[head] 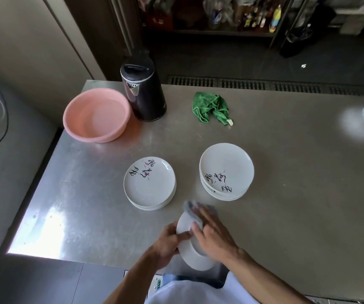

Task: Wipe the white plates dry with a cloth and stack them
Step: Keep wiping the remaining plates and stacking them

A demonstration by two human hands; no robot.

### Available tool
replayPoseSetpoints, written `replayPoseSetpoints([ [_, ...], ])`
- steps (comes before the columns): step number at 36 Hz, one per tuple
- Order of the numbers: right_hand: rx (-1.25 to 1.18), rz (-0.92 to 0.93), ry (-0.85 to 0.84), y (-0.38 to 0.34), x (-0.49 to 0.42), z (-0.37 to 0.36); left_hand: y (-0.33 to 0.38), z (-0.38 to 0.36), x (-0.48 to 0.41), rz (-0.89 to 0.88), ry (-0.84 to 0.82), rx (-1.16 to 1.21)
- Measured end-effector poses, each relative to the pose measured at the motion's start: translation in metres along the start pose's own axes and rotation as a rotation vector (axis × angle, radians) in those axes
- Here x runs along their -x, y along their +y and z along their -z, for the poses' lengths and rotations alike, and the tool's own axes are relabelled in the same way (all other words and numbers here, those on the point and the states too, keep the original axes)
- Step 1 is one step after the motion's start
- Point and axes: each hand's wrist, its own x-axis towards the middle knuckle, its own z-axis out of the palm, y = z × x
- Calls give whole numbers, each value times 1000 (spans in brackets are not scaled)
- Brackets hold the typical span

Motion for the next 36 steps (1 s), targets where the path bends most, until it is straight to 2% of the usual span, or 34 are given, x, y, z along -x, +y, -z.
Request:
replayPoseSetpoints([
  [2, -43, -177, -61, 9, -3, 0, 1, -1, -1, 14, 12, 6],
  [3, -27, -190, -79, 11, -3, -1, 2, -1, -1, 16, 12, 2],
  [5, 10, -86, -49, 8, 1, -2, 4, -3, -2, 12, -5, -23],
  [8, -83, 186, -61, -2, 12, 0, 6, -5, -1, -5, -10, -62],
  [10, -75, 233, -57, -1, 13, -1, 6, -6, -1, -7, -6, -66],
  [12, -32, 42, 9, 8, 8, -4, 5, -4, 0, 0, -10, -27],
  [14, -71, -257, -31, 17, 3, -3, 2, -1, 0, -7, -12, 50],
  [16, -164, -358, -32, 20, 2, 0, -1, 4, 0, -22, 5, 115],
  [20, -161, -152, 34, 7, 5, 5, 5, 6, 1, -34, 43, 71],
  [24, -201, 141, -32, -17, 4, 7, 10, 0, 4, -41, 30, -3],
  [26, -215, 218, -71, -23, 5, 4, 7, -1, 5, -48, 24, -23],
  [29, -82, 193, -46, -12, 2, 1, 4, -2, 6, -28, 9, -9],
  [31, 31, 50, -16, -2, -2, 2, 4, -3, 6, -8, 1, -1],
  [33, 45, -105, 26, -1, -6, 6, 5, -4, 5, -2, -9, 2],
  [34, 43, -97, 73, -2, -7, 5, 4, -4, 5, -1, -10, 0],
  [36, 17, 62, 65, -5, -4, 3, 3, -5, 4, -7, -2, -14],
])
